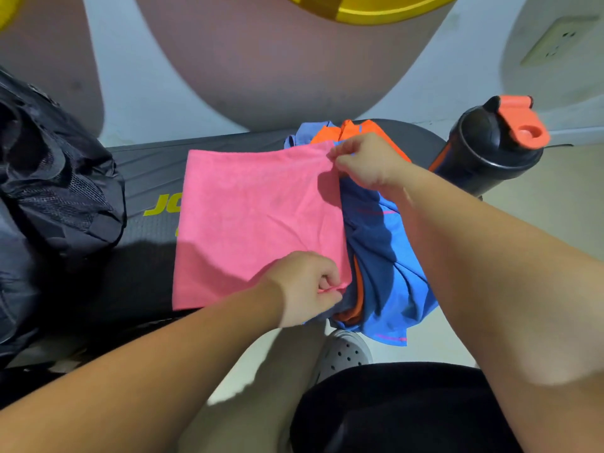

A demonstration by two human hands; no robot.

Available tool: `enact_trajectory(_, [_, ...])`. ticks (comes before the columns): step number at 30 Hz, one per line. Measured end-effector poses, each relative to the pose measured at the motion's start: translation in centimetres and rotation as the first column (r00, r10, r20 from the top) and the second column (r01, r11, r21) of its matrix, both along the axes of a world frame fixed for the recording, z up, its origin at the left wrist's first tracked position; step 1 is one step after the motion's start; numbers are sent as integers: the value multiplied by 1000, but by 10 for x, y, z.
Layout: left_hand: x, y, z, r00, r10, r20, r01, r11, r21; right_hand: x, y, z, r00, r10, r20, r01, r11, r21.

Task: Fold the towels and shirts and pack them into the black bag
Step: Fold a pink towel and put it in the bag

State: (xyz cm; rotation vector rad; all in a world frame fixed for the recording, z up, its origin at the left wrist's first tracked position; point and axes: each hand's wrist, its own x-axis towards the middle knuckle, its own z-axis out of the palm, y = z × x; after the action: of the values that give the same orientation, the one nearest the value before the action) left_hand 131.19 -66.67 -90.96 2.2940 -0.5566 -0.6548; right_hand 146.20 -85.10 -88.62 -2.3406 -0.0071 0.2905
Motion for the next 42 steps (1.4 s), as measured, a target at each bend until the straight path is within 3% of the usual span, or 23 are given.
enact_trajectory(2, [-1, 3, -6, 1000, -3, 20, 3, 1000, 11, -3, -2, -12, 988, 145, -53, -154, 962, -226])
enact_trajectory(4, [2, 12, -8, 993, 111, 45, -109, 993, -37, -5, 2, -21, 979, 201, 35, -174, 910, -376])
enact_trajectory(7, [22, 34, -15, 923, 253, 292, -254, 967, -33, -9, 18, -25, 914, 245, 322, -7, 806, -592])
enact_trajectory(10, [49, 60, -20, 848, 267, 458, -358, 926, 122, -18, 42, -27, 861, 419, 288, -119, 717, -687])
enact_trajectory(14, [72, 87, -35, 902, 148, 406, -336, 831, 444, -33, 60, -51, 877, 479, 31, -323, 636, -701])
enact_trajectory(18, [89, 112, -54, 937, 47, 345, -241, 803, 545, -37, 59, -70, 914, 406, -3, -287, 640, -713])
enact_trajectory(24, [122, 128, -60, 921, 39, 387, -260, 801, 539, -26, 62, -69, 927, 373, 27, -239, 647, -724])
enact_trajectory(32, [165, 142, -53, 924, 19, 381, -244, 799, 550, 9, 54, -61, 938, 337, 80, -211, 739, -640])
enact_trajectory(37, [195, 150, -30, 851, -29, 524, -278, 823, 496, 33, 45, -52, 917, 246, 314, 5, 781, -625])
enact_trajectory(42, [221, 159, -23, 868, 100, 487, -351, 816, 458, 43, 42, -54, 939, 153, 308, 95, 745, -661])
